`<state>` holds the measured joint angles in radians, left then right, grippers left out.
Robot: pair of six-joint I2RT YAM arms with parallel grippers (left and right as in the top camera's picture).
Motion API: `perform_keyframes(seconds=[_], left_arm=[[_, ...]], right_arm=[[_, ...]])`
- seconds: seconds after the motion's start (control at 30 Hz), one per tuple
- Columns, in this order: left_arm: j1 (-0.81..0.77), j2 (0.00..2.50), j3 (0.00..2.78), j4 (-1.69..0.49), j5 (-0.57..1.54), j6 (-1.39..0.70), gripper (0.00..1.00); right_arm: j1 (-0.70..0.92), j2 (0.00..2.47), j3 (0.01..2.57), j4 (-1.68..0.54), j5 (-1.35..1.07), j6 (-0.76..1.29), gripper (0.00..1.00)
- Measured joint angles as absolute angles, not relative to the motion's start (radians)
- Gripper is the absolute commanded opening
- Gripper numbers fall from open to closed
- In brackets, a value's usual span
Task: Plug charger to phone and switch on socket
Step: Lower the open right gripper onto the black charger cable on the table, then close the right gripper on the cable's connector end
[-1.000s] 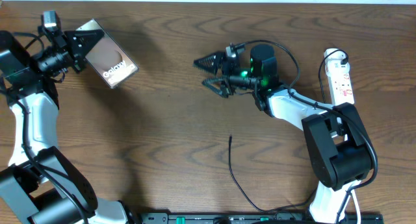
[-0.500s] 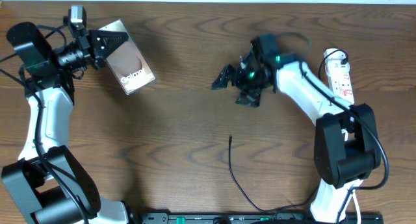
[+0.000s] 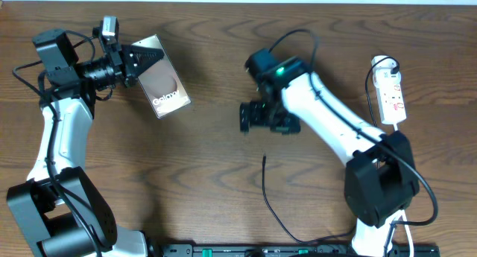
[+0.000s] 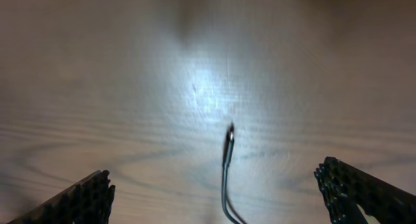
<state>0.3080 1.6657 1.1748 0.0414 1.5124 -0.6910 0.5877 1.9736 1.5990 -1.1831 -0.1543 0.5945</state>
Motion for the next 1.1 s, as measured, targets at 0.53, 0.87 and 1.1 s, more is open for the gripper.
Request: perform_keyframes(seconds=[0.53, 0.87, 1.1], left_arm=[[0.308, 1.666, 1.175, 0.033, 1.510, -0.619, 0.08], [0.308, 1.666, 1.175, 0.033, 1.478, -0.608, 0.07], [0.308, 1.666, 1.175, 0.033, 1.475, -0.605, 0.07]], right_arm=[[0.631, 1.974, 1.296, -1.013, -0.160, 0.707, 0.96], [0.654, 1.964, 1.237, -0.952, -0.160, 0.780, 0.49], [0.655, 1.963, 1.235, -0.950, -0.162, 0.791, 0.29]])
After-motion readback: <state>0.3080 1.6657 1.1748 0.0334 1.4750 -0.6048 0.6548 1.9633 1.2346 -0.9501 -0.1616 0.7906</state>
